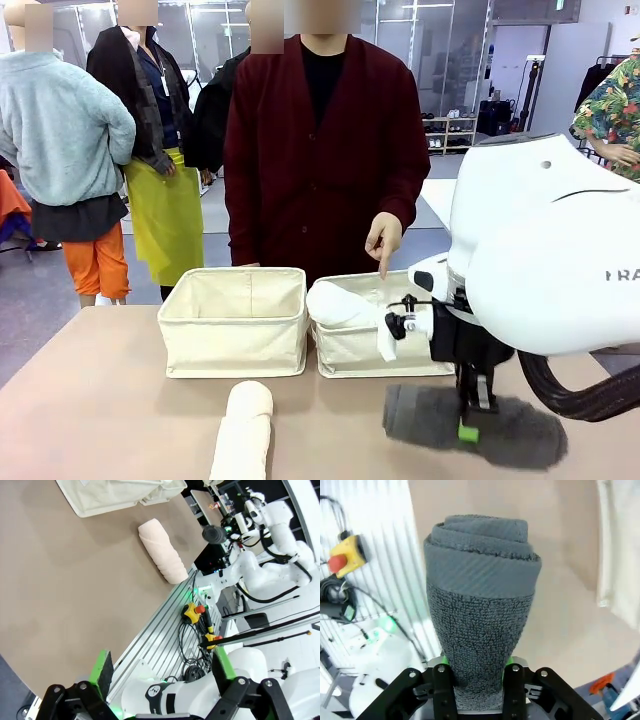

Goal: Divide the towels into two baskets.
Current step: Pick up one hotel-folded towel from the bottom of the table and place it in the Fabric basket indicated by the person.

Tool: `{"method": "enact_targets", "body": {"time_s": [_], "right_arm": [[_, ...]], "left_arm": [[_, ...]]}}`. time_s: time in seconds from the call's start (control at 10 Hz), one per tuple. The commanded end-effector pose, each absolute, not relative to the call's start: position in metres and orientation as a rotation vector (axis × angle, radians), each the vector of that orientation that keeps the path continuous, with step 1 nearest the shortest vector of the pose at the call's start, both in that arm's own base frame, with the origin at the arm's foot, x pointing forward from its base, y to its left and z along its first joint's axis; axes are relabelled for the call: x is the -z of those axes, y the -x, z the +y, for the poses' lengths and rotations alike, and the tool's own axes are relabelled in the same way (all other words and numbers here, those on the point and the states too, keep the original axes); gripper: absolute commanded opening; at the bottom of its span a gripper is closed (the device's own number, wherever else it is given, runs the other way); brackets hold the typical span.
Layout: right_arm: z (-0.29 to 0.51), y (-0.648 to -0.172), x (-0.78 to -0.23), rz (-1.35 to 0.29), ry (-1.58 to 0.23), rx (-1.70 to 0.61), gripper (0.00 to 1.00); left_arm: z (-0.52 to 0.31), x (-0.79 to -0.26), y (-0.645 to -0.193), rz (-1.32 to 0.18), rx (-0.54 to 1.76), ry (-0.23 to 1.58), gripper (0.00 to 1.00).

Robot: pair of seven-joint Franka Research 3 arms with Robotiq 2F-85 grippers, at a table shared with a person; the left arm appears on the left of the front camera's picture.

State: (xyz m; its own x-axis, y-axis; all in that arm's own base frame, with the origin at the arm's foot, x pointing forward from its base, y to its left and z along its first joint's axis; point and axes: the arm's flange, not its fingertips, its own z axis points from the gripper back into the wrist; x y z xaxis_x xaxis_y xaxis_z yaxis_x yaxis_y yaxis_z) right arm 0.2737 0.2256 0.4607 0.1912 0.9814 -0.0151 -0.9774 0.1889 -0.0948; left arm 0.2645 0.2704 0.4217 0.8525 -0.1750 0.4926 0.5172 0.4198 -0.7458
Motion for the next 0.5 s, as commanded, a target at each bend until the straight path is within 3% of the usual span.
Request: {"method": "enact_targets", "body": {"time_s": [0.0,0.4], "right_arm": [[0.238,-0.308,-0.486,-0.228,0.202,-1.498,0.37],[0.264,-0.404,-0.538,-0.331,0.342,-1.648,0.37]], "left_arm": [[0.270,-0.423,-0.261,-0.392,0.462,1.067,1.00],[0.270,-0.423,-0.261,-0.392,0.462,1.067,1.00]]}}
